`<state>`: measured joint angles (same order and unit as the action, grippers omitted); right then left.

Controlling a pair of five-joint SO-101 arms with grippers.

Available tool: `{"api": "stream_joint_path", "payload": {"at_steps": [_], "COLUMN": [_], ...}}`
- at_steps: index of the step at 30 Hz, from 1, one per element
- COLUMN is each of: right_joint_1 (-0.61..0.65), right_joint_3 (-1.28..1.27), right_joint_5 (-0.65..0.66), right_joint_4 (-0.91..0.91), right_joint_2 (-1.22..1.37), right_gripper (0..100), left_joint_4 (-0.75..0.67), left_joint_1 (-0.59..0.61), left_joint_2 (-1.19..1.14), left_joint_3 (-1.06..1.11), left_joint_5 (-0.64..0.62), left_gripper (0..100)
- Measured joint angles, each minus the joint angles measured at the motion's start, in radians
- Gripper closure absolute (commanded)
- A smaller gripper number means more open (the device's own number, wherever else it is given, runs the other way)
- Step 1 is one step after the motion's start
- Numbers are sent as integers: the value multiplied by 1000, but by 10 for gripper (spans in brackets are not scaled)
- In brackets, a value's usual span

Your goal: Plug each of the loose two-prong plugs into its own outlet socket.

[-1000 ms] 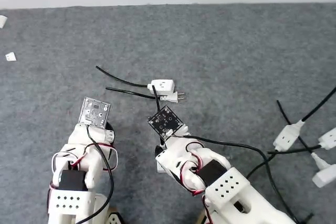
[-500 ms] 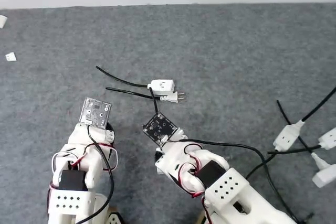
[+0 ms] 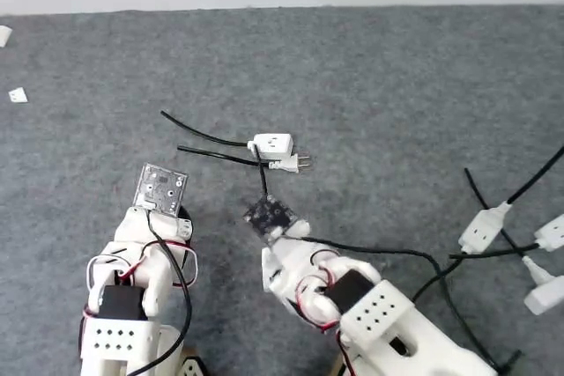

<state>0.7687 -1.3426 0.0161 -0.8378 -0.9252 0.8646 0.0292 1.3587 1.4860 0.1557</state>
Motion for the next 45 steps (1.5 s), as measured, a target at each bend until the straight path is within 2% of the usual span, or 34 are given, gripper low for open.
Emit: {"api": "stream_joint_path", "payload": {"at_steps": [2, 6, 11, 18, 21, 25, 27, 33, 37, 42, 45], "right_joint_1": [8, 100, 203, 155, 127, 110, 97, 46, -41, -242, -466], "right_joint_3": [6, 38, 193, 580, 660, 666, 646, 548, 480, 416, 385], "right_joint_5": [-43, -117, -236, -308, -311, -307, -262, -215, -209, -207, -161], "right_joint_4": [-23, -31, -40, -175, -221, -213, -190, -106, -87, -112, -133], "right_joint_2": [9, 41, 261, 818, 919, 922, 907, 807, 674, 397, 209], "right_gripper": [736, 735, 734, 739, 779, 941, 997, 990, 991, 991, 991], "left_joint_4": [0, 0, 0, 0, 0, 0, 0, 0, 0, 0, 0], "left_joint_1": [0, 0, 64, 101, 101, 103, 103, 104, 104, 103, 103], "left_joint_2": [0, 5, 9, 9, 9, 9, 9, 9, 9, 9, 9], "left_joint_3": [0, 0, 0, 0, 0, 0, 0, 0, 0, 0, 0], "left_joint_5": [0, 0, 0, 0, 0, 0, 0, 0, 0, 0, 0], "left_gripper": [966, 966, 966, 966, 966, 966, 966, 966, 966, 966, 966]}}
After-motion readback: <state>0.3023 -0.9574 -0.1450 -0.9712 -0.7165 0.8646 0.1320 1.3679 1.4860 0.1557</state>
